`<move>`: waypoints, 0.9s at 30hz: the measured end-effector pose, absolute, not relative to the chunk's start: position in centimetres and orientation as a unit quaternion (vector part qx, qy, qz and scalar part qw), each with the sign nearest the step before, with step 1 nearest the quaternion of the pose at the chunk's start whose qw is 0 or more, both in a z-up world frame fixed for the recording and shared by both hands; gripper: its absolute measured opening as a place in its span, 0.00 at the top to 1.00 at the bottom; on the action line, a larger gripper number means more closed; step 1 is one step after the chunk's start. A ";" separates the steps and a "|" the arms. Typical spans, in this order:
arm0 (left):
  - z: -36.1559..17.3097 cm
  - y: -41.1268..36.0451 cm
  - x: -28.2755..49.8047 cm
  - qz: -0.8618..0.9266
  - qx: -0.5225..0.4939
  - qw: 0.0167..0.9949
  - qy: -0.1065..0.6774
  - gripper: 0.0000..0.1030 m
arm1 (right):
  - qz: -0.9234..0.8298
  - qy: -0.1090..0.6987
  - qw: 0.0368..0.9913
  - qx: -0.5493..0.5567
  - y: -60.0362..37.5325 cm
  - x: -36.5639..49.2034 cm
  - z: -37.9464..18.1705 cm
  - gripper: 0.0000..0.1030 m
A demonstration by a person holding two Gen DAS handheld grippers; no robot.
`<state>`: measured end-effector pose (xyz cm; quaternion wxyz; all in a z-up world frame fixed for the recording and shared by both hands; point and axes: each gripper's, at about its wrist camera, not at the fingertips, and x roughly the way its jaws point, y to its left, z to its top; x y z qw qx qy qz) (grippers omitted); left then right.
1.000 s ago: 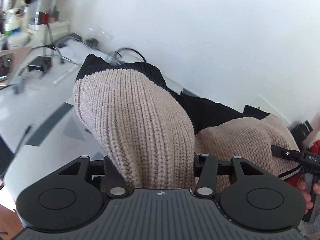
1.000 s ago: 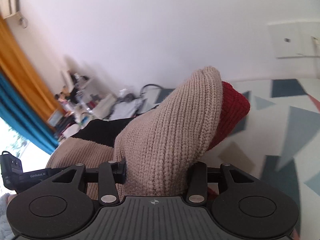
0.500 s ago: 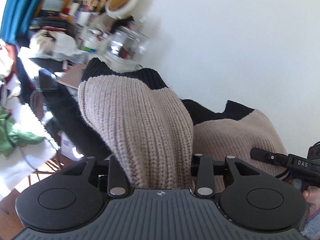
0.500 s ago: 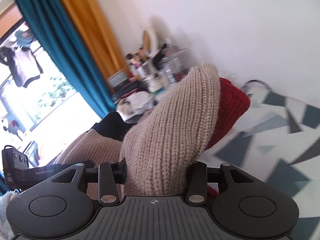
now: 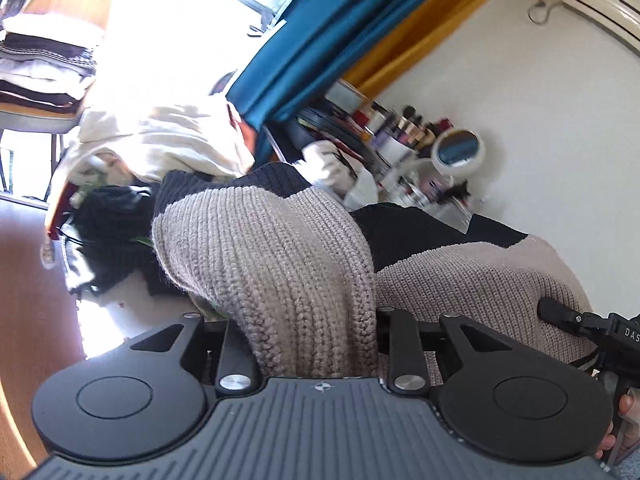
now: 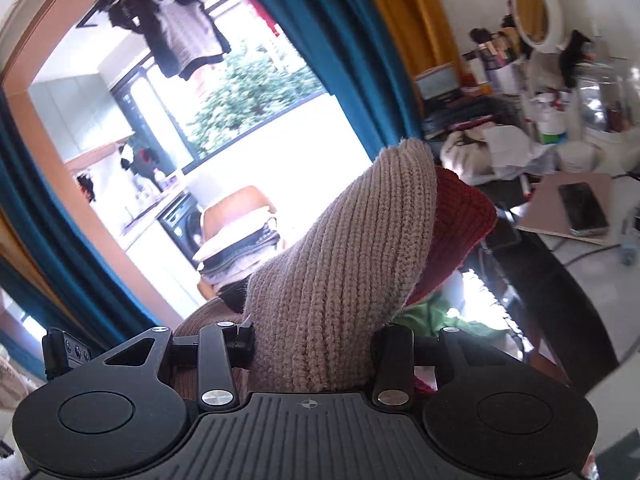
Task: Fold clothes
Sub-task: 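Carry the folded cardigan with both grippers to the mustard chair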
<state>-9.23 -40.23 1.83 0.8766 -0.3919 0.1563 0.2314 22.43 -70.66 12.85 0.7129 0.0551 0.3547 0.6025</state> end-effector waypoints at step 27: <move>0.5 -2.8 -25.5 0.405 -0.377 0.827 0.103 0.72 | 0.751 0.368 0.549 -0.012 -18.1 13.1 11.4 0.63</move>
